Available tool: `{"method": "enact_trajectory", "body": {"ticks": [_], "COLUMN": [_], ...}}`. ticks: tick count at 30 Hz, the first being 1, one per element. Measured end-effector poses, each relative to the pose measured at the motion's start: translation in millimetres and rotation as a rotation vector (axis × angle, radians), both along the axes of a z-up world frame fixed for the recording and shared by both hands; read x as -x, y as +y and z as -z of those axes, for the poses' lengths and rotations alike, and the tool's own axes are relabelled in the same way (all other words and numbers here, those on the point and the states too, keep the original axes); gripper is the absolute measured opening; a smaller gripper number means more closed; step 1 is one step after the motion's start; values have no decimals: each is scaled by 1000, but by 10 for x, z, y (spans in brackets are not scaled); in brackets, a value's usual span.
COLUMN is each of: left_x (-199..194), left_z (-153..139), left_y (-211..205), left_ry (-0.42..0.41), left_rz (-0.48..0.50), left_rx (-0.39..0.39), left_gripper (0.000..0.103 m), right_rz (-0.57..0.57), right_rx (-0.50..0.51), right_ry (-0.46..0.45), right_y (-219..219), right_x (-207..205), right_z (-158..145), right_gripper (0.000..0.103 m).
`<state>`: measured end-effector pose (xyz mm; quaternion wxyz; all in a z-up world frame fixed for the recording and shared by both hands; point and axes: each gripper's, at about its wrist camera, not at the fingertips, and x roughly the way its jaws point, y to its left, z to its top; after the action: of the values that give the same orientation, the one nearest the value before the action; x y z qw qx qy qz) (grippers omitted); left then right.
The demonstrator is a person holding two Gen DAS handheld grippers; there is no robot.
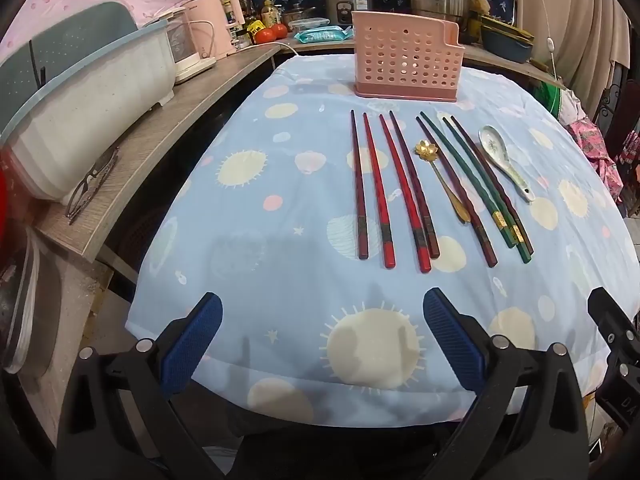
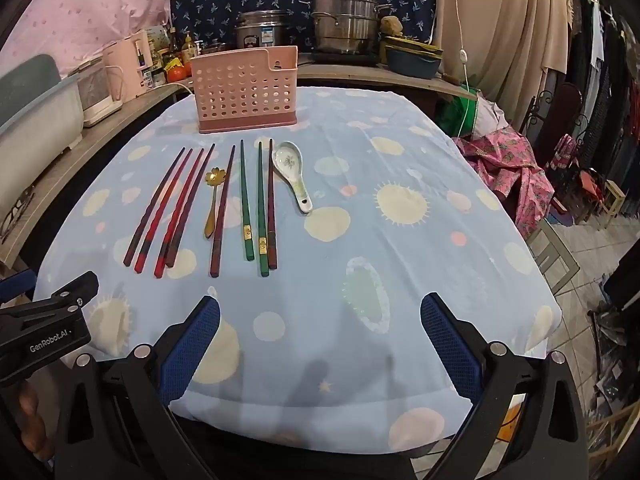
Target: Organize utensils
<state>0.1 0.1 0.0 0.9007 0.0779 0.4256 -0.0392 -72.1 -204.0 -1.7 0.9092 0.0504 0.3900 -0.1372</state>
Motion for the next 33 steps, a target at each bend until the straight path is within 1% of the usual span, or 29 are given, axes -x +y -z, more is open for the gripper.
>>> {"method": "enact_trajectory", "body": {"ticks": [3, 4, 33], "left_x": [-1, -1, 14], "left_z": [2, 3, -8], "left_y": [0, 2, 13], "left_ry": [-1, -1, -2], "left_rz": [-1, -1, 1], "left_rx": [-2, -2, -5], "left_gripper": [96, 96, 96], "right_rz": [-3, -3, 4], "right_rx": [2, 0, -4], "right_ry": [1, -1, -13], "right_y": [-2, -40, 2], "right_x": [-3, 22, 15], "right_z": [-2, -68, -24], "right_gripper": [96, 96, 96]}}
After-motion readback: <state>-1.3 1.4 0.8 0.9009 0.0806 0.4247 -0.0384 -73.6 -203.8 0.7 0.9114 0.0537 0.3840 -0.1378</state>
